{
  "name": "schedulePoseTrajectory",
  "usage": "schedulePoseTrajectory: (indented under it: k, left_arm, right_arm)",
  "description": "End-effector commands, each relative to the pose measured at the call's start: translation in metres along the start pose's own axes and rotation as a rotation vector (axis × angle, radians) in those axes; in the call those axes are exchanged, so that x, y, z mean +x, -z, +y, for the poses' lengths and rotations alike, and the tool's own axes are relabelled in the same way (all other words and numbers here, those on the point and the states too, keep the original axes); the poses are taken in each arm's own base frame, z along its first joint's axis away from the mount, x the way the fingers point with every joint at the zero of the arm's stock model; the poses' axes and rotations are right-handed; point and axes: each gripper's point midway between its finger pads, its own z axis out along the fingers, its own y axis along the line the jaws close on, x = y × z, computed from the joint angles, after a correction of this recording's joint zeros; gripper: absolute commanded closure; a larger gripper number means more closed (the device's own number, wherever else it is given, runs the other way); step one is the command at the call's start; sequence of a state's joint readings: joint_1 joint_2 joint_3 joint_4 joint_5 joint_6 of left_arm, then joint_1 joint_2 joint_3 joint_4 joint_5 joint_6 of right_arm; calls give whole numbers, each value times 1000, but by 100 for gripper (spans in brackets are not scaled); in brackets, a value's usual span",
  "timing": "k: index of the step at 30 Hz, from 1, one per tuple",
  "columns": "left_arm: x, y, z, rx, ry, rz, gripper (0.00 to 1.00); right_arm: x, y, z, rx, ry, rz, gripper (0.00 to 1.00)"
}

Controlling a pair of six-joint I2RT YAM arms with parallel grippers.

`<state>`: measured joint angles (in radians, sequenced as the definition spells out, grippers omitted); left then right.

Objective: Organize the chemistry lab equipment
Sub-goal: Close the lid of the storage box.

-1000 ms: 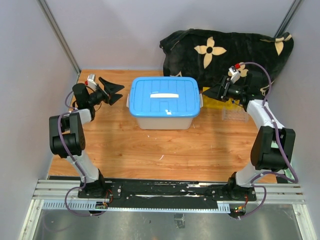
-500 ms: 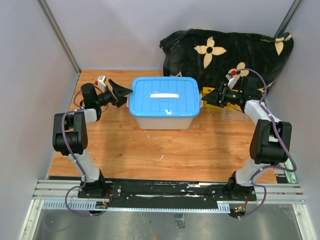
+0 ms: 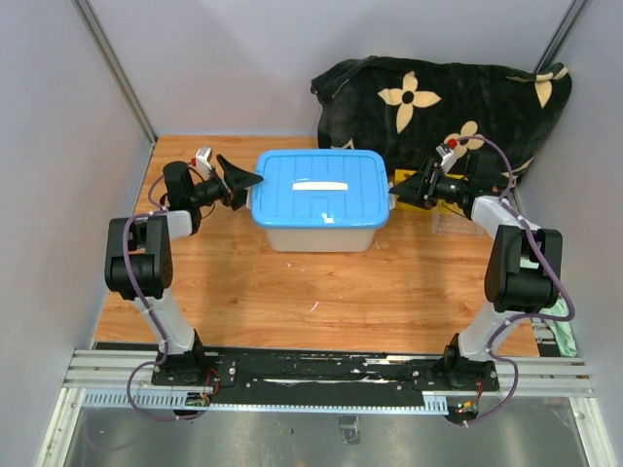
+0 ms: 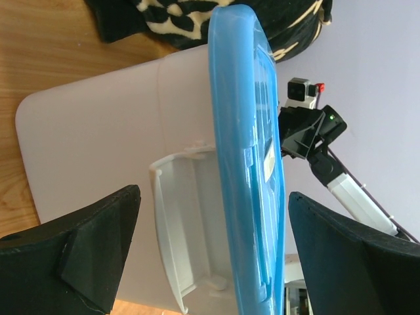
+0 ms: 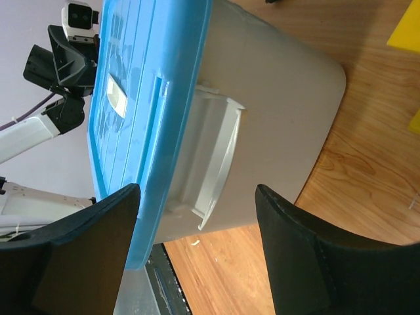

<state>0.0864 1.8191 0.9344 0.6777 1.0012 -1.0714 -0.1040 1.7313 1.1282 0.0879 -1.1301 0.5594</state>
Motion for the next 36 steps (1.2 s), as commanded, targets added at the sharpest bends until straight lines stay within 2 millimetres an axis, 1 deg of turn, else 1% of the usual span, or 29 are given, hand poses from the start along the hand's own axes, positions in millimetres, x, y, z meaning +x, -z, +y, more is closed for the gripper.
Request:
schedulePoseTrajectory:
  k: [1, 11, 14, 19, 29, 33, 36]
  left_arm:
    - [1, -7, -9, 28, -27, 27, 1]
    - [1, -11, -16, 41, -31, 37, 1]
    - [3, -11, -19, 47, -35, 45, 1]
    - [6, -12, -17, 35, -34, 55, 1]
    - [13, -15, -13, 23, -27, 73, 1]
    - [15, -16, -13, 23, -28, 76, 1]
    - [15, -16, -14, 24, -28, 77, 1]
  right_arm:
    - [9, -9, 5, -42, -8, 30, 27]
    - [14, -19, 9, -48, -9, 63, 27]
    - [20, -23, 9, -37, -8, 88, 27]
    - [28, -29, 7, -24, 2, 116, 27]
    - [32, -35, 3, -34, -23, 130, 27]
    - [26, -40, 13, -125, -64, 98, 27]
    - [22, -41, 16, -142, -81, 83, 27]
